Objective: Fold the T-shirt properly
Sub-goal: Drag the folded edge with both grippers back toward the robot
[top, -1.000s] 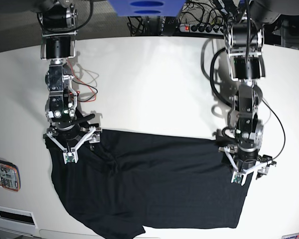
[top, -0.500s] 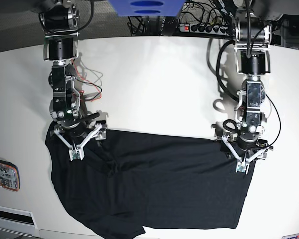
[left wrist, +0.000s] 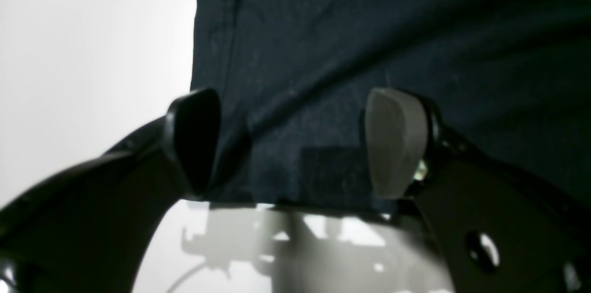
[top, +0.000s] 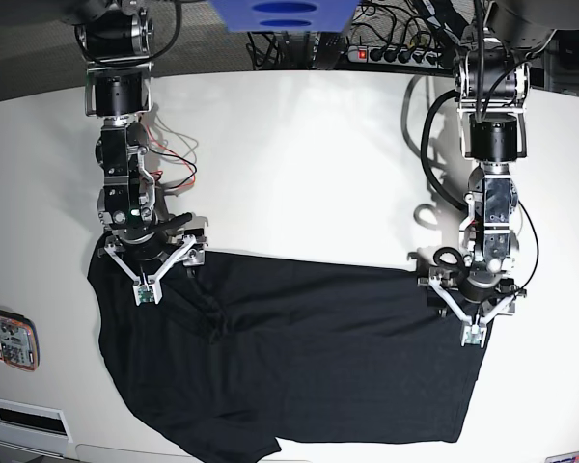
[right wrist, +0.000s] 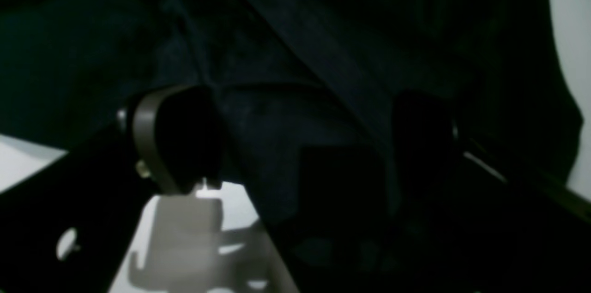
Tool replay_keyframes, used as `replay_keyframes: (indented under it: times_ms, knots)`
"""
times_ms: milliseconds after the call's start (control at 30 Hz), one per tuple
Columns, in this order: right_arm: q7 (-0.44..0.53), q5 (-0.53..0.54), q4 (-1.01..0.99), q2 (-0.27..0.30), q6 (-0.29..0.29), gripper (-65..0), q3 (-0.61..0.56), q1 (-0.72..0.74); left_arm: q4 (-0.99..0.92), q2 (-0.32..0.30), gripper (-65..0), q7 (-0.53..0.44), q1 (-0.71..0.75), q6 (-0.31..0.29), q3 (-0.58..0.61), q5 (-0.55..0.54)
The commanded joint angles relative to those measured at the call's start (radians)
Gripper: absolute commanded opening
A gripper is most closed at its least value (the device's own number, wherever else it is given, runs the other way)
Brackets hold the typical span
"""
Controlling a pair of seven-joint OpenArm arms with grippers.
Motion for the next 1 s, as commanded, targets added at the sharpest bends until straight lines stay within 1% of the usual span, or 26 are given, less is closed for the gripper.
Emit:
replay_keyframes:
  times_ms: [0, 100, 233, 300, 367, 433, 567, 733, 867, 967]
  knots:
    - [0.021, 0.001, 0.004, 0.006, -0.003, -5.4, 0.005, 0.02, -0.008, -0.013, -18.5, -0.017, -0.036, 0.006, -0.004, -0.005]
    - [0.038, 0.001, -0.04, 0.006, -0.003, -5.4, 0.005, 0.02, -0.104, -0.016, -18.5, -0.023, -0.082, 0.006, -0.004, -0.007]
    - [0.13, 0.002, -0.12, -0.003, -0.006, -5.4, 0.005, 0.02, -0.221, -0.024, -18.5, -0.028, -0.126, 0.006, -0.004, -0.016]
    - [0.214, 0.002, -0.207, -0.035, -0.006, -5.4, 0.007, 0.021, -0.288, -0.024, -18.5, -0.084, -0.135, 0.006, -0.004, -0.059]
    - [0.291, 0.002, -0.303, -0.05, -0.006, -5.4, 0.008, 0.021, -0.359, -0.026, -18.5, -0.141, -0.137, 0.006, -0.003, -0.098]
    - [0.328, 0.002, -0.366, -0.063, -0.008, -5.4, 0.008, 0.021, -0.4, -0.026, -18.5, -0.16, -0.128, 0.006, -0.001, -0.119]
    - [0.317, 0.002, -0.364, -0.07, -0.008, -5.4, 0.061, 0.015, -0.399, -0.027, -18.5, -0.163, -0.06, 0.006, -0.001, -0.122]
    - [0.245, 0.002, -0.243, -0.069, -0.005, -5.4, 0.082, 0.01, -0.399, -0.041, -18.5, -0.16, 0.004, 0.008, -0.003, -0.122]
    - [0.178, 0.002, -0.145, -0.066, -0.002, -5.4, 0.082, -0.083, -0.397, -0.041, -18.6, -0.16, 0.047, 0.008, -0.004, -0.122]
    - [0.141, 0.002, -0.06, -0.066, 0.0, -5.4, 0.084, -0.123, -0.361, -0.041, -18.6, -0.143, 0.09, 0.01, -0.006, -0.122]
